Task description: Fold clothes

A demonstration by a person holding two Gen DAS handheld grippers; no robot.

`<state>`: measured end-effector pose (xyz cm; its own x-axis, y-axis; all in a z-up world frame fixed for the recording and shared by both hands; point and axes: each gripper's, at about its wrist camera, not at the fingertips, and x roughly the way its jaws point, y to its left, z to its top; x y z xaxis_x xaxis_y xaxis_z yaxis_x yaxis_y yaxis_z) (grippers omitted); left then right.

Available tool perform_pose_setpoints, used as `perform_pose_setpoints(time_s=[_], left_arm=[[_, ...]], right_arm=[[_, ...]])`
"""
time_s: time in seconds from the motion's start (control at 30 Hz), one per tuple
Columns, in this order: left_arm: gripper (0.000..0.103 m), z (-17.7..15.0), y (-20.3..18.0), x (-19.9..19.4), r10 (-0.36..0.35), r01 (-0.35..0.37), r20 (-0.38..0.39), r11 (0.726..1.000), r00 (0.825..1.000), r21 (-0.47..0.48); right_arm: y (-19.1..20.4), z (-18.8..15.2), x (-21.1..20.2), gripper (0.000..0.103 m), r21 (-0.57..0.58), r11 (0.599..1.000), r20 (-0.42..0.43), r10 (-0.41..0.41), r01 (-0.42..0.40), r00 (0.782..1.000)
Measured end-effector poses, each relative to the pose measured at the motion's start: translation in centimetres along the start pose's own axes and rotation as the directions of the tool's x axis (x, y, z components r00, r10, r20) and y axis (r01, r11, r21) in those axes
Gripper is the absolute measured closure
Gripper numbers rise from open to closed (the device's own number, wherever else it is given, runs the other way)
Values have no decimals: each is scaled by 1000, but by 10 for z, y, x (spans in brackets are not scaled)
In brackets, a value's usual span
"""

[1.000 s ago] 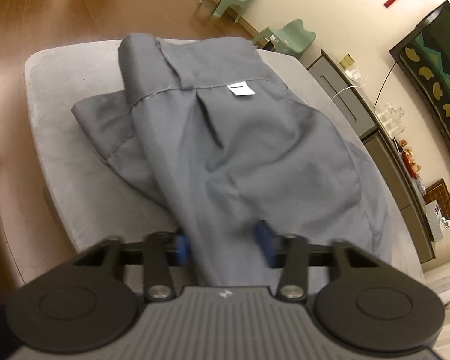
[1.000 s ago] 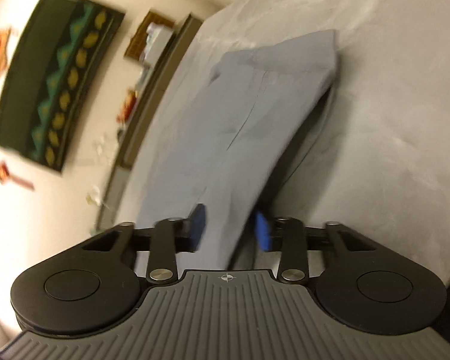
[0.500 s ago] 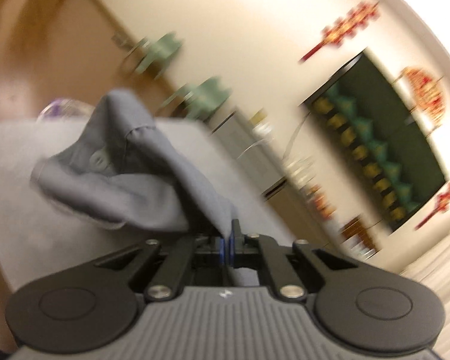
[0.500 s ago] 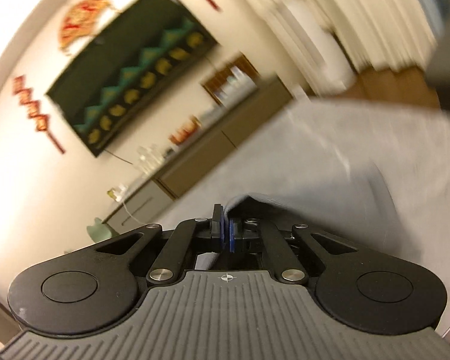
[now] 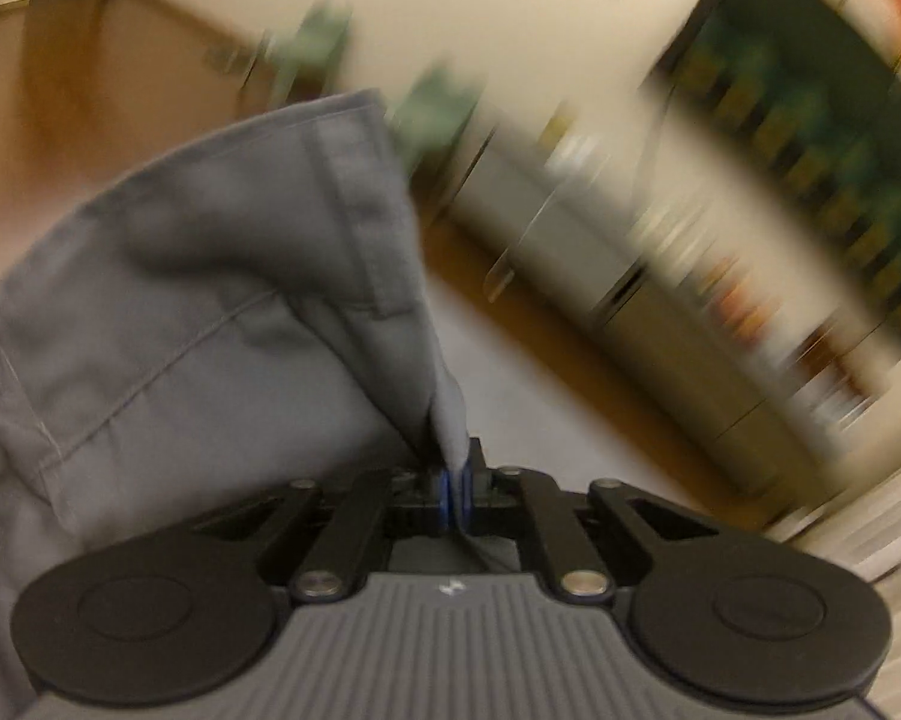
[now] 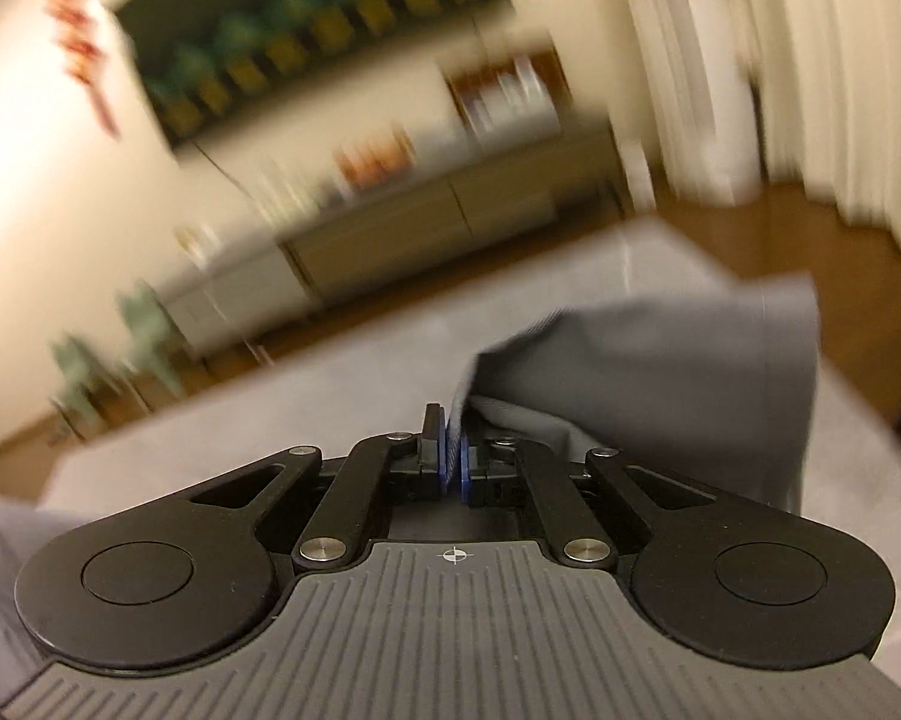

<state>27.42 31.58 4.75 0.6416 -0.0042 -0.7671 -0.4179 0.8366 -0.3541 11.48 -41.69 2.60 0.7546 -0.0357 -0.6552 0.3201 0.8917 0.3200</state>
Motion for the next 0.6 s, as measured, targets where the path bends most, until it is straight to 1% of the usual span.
perform_pose_setpoints(time_s=[0.03,0.07,0.1,0.13,0.17,0.2,0.23,0.3,0.33,0.37,0.4,0.43,0.47,0.5,0.53,0.57,0.6], left_arm=[[94,1,0,32,38,-38,-45,999,998,2],[94,-1,4,58,74,-75,-75,997,994,-8],[94,-2,8,84,109,-111,-106,994,988,-18],[93,-4,11,96,107,-110,-103,994,989,-28],[92,-7,10,94,85,-86,-66,996,994,-14],[91,-11,8,89,75,-74,-29,997,997,22],[90,-13,6,83,66,-66,-3,997,998,51],[87,-22,7,65,23,-27,50,996,999,88],[83,-29,9,57,-6,-1,64,995,998,104],[81,-35,11,48,-35,25,77,992,996,120],[79,-38,9,45,-54,44,72,990,996,135],[78,-38,7,48,-59,51,50,988,997,148],[77,-37,10,55,-38,32,35,986,999,162],[77,-35,14,63,-3,-1,26,985,1000,174],[78,-30,17,69,40,-45,33,984,999,175],[79,-23,20,75,90,-98,51,981,995,166],[80,-16,23,82,140,-150,69,976,988,155]], right_arm=[[0,5,42,92,-19,999,-60,-35,34,998],[-2,9,78,77,-49,996,-95,-73,69,993],[-10,13,98,71,-45,993,-99,-109,105,989],[-22,17,108,70,-16,989,-85,-145,144,986],[-33,21,119,70,12,983,-72,-180,181,981],[-40,18,114,70,26,981,-46,-189,190,981],[-44,12,99,70,29,983,-10,-180,180,984],[-52,-1,71,69,33,987,61,-161,159,985],[-51,-9,61,67,4,988,66,-154,154,986],[-43,-16,56,67,-49,988,54,-141,144,989],[-34,-22,52,68,-102,987,43,-123,127,992],[-27,-28,54,63,-154,981,20,-119,121,993],[-22,-34,61,61,-203,972,-10,-125,121,992],[-23,-39,71,61,-234,963,-40,-149,136,988],[-29,-44,86,61,-244,954,-70,-198,175,978],[-35,-47,96,54,-260,939,-59,-247,224,967],[-40,-48,102,49,-281,920,-23,-290,273,957]])
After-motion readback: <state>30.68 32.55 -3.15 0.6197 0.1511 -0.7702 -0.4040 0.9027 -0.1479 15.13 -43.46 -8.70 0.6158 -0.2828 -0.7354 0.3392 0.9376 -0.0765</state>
